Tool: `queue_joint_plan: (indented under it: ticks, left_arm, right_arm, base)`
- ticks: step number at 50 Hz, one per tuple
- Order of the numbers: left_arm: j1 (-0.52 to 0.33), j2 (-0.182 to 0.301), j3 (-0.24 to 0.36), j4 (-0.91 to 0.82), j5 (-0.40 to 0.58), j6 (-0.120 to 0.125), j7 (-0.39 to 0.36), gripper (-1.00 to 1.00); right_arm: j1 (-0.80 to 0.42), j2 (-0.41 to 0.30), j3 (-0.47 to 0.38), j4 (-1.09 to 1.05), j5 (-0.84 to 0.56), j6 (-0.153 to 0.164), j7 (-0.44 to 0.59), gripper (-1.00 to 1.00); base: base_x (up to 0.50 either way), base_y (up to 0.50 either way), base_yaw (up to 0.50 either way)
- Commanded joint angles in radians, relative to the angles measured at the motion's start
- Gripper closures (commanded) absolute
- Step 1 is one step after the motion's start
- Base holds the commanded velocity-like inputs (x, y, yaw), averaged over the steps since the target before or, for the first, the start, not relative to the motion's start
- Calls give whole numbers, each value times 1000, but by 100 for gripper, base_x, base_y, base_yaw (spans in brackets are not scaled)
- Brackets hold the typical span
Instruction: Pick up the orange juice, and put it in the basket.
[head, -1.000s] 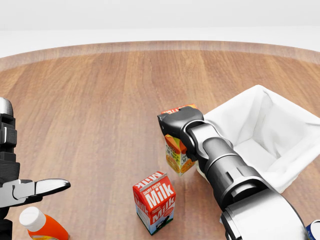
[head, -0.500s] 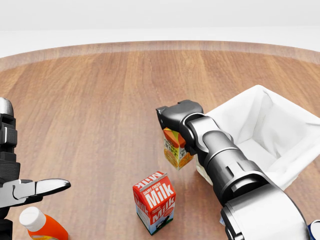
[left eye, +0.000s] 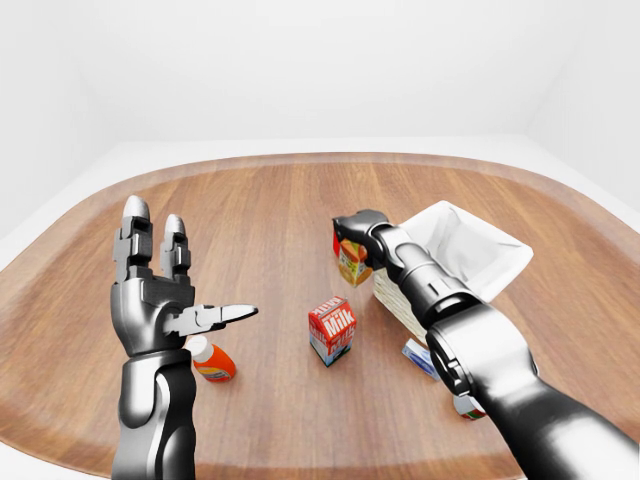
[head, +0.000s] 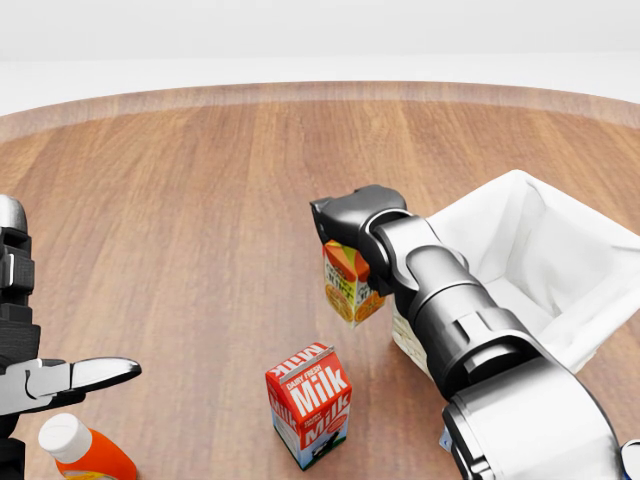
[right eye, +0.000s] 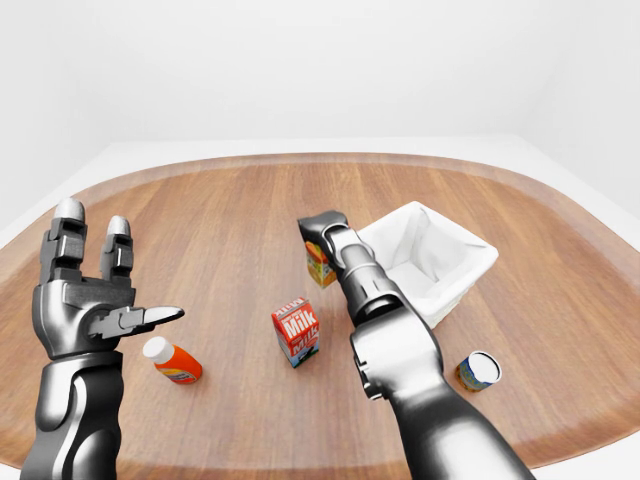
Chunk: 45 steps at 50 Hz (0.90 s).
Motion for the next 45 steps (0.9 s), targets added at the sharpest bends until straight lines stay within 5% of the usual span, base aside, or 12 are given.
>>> queue_joint_plan:
  ticks: [1,45]
  left_arm:
    - [0,0,0,0,0,0,0,-100]
    - [0,0,0,0,0,0,0,-100]
  right_arm:
    - [-23,-5,-10,-17,6,0,1,100]
    - [-110,-20,-28,-59,84,0,124,100]
  base:
    - [0,0,0]
    - [0,0,0]
